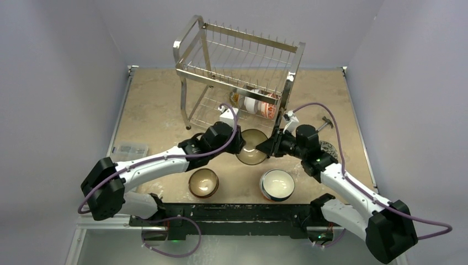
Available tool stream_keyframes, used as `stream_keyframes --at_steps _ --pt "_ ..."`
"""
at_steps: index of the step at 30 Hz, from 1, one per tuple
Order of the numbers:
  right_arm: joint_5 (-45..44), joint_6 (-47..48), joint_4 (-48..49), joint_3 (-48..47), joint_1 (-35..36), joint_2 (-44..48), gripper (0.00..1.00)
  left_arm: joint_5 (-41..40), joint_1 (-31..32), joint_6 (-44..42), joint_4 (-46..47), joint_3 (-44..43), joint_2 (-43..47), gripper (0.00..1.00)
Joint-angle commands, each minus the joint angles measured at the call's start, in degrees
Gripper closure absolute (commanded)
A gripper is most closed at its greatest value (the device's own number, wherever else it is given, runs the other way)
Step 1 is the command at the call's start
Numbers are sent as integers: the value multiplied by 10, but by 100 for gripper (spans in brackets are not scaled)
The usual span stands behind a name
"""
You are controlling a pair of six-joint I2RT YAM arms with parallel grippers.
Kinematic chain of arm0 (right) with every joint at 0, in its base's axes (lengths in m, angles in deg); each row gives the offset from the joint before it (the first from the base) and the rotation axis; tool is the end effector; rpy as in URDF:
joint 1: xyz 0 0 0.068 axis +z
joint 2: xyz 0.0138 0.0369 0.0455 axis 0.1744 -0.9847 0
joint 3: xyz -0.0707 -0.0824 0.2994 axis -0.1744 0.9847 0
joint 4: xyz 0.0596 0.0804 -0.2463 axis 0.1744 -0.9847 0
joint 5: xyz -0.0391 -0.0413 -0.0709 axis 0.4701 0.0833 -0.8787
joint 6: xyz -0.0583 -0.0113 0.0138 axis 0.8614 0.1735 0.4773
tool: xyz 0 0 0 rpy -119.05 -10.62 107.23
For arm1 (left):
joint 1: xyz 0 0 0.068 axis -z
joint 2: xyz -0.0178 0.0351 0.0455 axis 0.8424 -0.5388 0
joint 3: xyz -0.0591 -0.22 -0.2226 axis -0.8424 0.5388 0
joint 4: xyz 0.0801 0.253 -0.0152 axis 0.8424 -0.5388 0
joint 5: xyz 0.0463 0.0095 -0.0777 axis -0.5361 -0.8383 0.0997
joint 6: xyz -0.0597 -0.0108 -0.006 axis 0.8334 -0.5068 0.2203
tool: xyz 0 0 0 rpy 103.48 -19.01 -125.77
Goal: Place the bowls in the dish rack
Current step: Place the bowl in the dish rack.
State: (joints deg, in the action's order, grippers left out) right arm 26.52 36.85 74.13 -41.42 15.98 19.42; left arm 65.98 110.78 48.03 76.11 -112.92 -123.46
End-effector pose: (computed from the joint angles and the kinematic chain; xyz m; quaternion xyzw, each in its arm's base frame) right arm 0.1732 0.1063 0.2787 -0.0323 0.7921 0.4667 0.3920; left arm 0.1897 -0.2402 0.2960 0.0942 0.8587 -0.2831 0.4166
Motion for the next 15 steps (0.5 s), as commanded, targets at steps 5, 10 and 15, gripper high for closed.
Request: stream_keyframes --at_steps 5,10,15 --pt "20 4 12 -2 3 14 100 35 -14 51 66 -4 75 26" --pt "24 2 22 6 3 24 100 193 -94 97 92 20 96 14" --pt "42 1 50 14 3 29 100 358 -137 163 154 70 108 7"
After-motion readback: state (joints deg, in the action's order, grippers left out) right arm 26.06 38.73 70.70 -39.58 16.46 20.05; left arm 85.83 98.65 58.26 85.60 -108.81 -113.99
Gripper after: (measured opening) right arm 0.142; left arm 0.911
